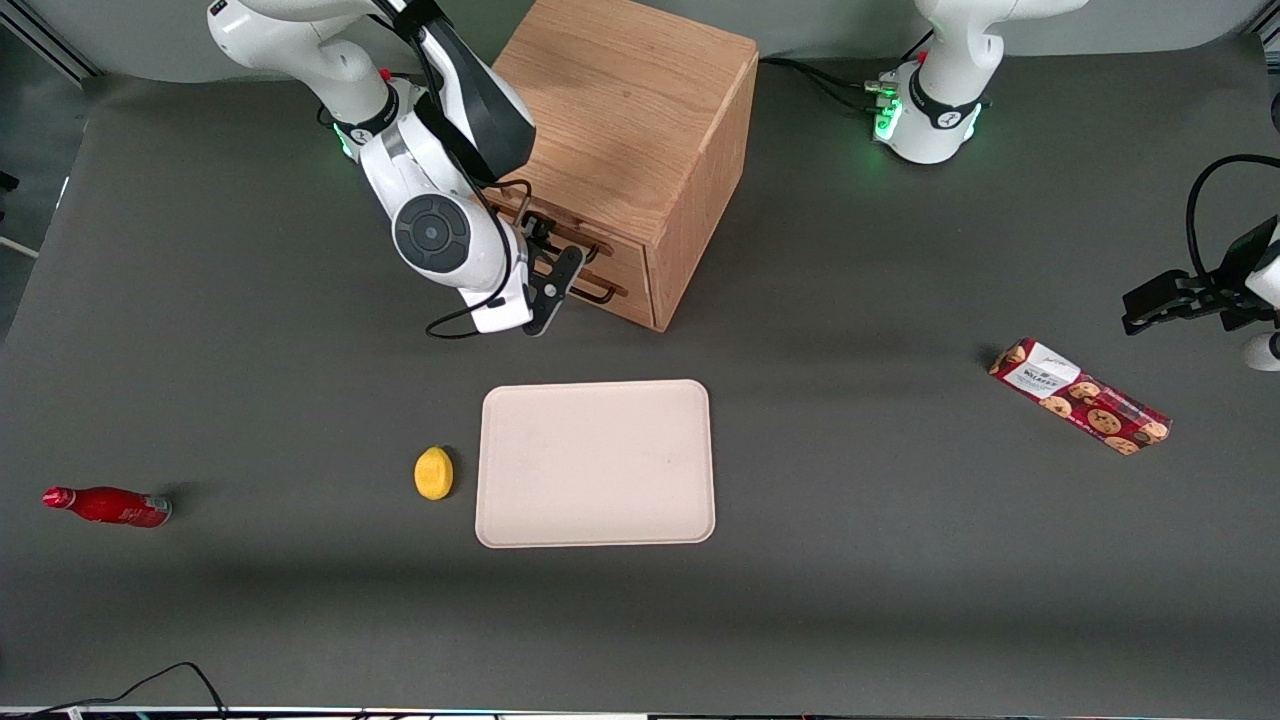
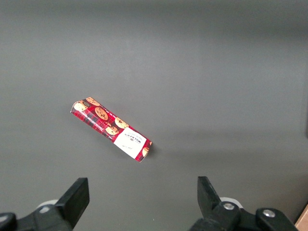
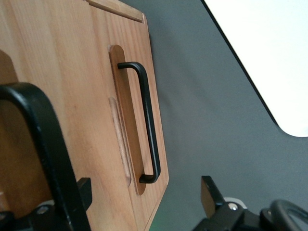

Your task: Open upper drawer

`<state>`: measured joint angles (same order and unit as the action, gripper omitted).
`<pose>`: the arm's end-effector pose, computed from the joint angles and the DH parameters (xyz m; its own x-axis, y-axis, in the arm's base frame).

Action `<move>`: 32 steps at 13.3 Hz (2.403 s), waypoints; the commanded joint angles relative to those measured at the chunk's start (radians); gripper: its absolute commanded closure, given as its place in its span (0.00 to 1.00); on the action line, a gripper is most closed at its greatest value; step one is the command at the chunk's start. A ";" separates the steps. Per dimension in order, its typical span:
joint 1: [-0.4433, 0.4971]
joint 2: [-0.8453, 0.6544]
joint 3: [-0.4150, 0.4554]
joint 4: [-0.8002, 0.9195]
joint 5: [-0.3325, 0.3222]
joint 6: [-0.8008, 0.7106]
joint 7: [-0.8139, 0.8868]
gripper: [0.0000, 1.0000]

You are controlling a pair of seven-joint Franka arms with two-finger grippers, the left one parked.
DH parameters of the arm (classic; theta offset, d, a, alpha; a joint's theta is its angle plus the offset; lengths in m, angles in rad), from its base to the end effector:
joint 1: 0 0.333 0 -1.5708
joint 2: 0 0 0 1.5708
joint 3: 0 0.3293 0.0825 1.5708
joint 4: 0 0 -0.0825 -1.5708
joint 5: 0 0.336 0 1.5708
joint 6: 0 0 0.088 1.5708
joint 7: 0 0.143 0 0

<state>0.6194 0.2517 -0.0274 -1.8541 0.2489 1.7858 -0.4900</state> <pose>0.4256 0.3230 0.3707 0.5130 0.8381 -0.1855 0.7702 -0.5448 -0.3317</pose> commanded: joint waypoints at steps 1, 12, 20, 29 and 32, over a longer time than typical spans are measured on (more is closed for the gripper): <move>-0.017 0.015 0.006 0.006 0.018 0.024 -0.005 0.00; -0.086 0.089 0.000 0.087 0.021 0.024 -0.079 0.00; -0.136 0.129 -0.006 0.130 0.041 0.023 -0.143 0.00; -0.184 0.179 -0.009 0.191 0.044 0.015 -0.225 0.00; -0.201 0.193 -0.009 0.206 0.044 0.014 -0.228 0.00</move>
<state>0.4353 0.3984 -0.0321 -1.6727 0.2833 1.7995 -0.6758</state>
